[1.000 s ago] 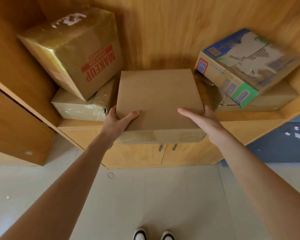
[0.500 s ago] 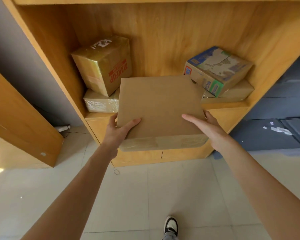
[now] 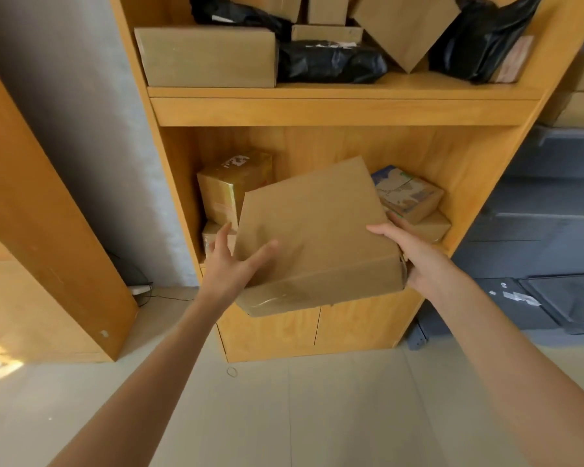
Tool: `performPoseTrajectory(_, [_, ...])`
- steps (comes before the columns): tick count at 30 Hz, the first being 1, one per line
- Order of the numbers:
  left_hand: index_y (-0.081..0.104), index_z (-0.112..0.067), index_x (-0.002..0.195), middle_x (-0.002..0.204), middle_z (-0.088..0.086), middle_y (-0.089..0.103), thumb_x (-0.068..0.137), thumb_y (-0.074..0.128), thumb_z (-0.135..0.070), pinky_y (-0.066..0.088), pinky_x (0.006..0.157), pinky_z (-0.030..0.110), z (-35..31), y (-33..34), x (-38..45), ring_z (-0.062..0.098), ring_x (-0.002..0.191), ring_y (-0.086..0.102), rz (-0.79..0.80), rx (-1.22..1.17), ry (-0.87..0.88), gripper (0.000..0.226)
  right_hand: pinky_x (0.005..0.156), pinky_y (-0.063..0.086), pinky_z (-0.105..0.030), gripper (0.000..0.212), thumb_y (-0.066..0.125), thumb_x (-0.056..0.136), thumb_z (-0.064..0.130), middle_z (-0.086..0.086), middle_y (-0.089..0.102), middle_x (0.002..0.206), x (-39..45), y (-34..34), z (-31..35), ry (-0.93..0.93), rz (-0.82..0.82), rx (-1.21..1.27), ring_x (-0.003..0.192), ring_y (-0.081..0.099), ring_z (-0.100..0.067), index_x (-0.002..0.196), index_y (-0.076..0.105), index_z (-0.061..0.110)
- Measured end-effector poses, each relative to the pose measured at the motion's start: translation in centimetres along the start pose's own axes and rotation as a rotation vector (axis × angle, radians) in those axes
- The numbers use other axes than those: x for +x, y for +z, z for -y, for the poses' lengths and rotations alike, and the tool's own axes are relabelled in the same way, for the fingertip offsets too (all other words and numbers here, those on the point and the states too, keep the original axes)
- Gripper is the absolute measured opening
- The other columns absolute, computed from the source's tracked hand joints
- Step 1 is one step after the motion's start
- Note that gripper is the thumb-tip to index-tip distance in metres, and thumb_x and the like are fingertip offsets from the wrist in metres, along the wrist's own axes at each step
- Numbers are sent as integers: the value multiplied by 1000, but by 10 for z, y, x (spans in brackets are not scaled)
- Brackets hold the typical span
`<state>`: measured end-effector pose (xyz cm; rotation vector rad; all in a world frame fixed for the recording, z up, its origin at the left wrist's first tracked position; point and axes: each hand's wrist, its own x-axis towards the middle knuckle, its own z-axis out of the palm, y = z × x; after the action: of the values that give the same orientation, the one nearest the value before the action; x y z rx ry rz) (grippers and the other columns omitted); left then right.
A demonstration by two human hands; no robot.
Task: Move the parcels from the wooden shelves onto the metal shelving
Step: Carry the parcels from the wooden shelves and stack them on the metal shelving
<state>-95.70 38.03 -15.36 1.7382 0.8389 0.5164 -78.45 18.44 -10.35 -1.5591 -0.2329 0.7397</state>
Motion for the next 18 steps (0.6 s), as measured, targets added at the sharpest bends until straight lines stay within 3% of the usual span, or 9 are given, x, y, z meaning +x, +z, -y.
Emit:
performPoseTrajectory(2, [8, -37, 148, 155, -4, 13, 45, 57, -89, 23, 112, 46, -17, 10, -18, 23, 140, 18, -24, 301, 298, 125, 61, 50, -30, 31, 69, 85, 25, 5, 64, 98, -12, 4, 25, -14, -25, -46, 85, 62, -16, 111, 58, 38])
performPoseTrajectory(4, [2, -33, 149, 158, 7, 11, 49, 50, -91, 14, 113, 47, -32, 27, -37, 28, 144, 12, -58, 696, 626, 125, 57, 49, -29, 34, 71, 84, 25, 1, 64, 97, -26, 5, 45, -1, -63, -59, 82, 61, -18, 114, 58, 31])
performPoseTrajectory(7, [6, -26, 150, 152, 19, 27, 48, 65, -83, 30, 108, 58, -47, 59, -56, 40, 139, 27, -168, 1020, 877, 131, 58, 51, -31, 44, 75, 79, 25, -6, 66, 101, -45, -1, 70, 34, -116, -50, 84, 64, -22, 120, 60, 22])
performPoseTrajectory(10, [19, -22, 147, 137, 21, 46, 42, 87, -57, 43, 95, 54, -66, 80, -70, 39, 123, 48, -217, 968, 868, 130, 59, 52, -32, 43, 74, 80, 24, -8, 65, 96, -64, -13, 86, 48, -134, -51, 80, 63, -23, 119, 59, 15])
performPoseTrajectory(14, [28, -19, 138, 119, 15, 57, 38, 89, -44, 47, 84, 49, -84, 94, -77, 36, 103, 56, -258, 900, 850, 120, 81, 53, -42, 49, 75, 74, 45, -9, 65, 103, -85, -38, 96, 80, -153, -26, 93, 63, -28, 111, 60, 17])
performPoseTrajectory(18, [13, -24, 144, 130, 6, 44, 53, 83, -43, 44, 93, 49, -102, 89, -74, 29, 116, 45, -221, 546, 589, 116, 87, 46, -43, 59, 71, 70, 61, -9, 57, 105, -96, -63, 91, 72, -157, 129, 98, 56, -27, 112, 50, 24])
